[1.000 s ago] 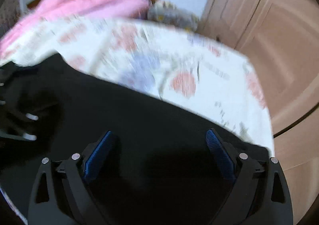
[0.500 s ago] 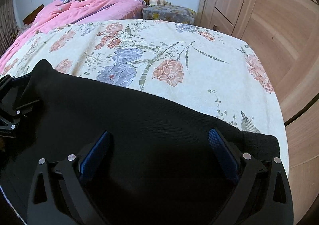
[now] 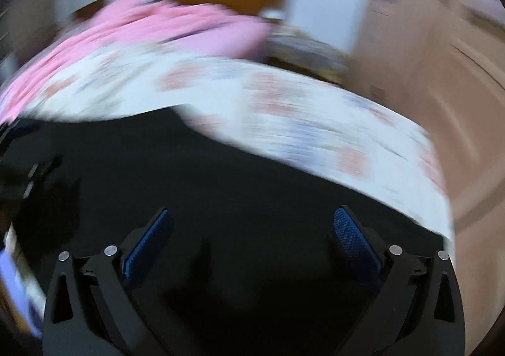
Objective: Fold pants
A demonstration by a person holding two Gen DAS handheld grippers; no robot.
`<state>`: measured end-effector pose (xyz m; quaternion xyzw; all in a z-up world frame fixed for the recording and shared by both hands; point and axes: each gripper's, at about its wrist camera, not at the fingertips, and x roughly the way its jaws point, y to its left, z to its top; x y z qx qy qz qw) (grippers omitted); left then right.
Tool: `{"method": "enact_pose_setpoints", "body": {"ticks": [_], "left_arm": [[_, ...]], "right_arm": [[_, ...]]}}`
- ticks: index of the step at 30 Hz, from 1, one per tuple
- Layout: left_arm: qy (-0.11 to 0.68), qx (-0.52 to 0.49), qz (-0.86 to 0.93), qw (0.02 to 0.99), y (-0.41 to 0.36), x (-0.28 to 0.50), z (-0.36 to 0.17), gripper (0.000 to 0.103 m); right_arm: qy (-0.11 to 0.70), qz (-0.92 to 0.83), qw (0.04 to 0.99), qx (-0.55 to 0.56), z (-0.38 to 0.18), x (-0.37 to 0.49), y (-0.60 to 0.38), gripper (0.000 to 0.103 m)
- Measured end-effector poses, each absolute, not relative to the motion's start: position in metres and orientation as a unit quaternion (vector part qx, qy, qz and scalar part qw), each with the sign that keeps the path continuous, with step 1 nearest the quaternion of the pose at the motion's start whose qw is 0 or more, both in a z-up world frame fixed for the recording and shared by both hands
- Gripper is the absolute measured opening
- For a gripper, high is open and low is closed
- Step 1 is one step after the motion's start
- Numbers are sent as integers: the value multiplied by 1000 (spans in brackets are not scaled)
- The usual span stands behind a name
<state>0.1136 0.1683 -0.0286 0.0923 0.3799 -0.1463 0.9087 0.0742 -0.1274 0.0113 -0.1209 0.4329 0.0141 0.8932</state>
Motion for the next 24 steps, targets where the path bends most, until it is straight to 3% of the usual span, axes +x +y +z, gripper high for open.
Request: {"method": "enact_pose_setpoints", "body": {"ticks": [5, 7, 11, 15, 24], "left_arm": [[442, 42, -65, 894, 256, 120, -68, 102], [437, -19, -92, 895, 284, 115, -76, 102], [431, -3, -67, 900, 297, 104, -67, 101], [405, -61, 6, 912, 371, 81, -47, 101], [460, -102, 233, 851, 531, 38, -53, 101]], "right_arm": [[474, 65, 861, -172, -34, 92, -72, 99], [478, 72, 866, -131, -40, 92, -84, 99], [494, 40, 863, -99, -38, 91, -102, 99], [469, 46, 873, -127, -23, 82, -80, 99], [400, 273, 847, -219, -7, 88, 116, 99]]}}
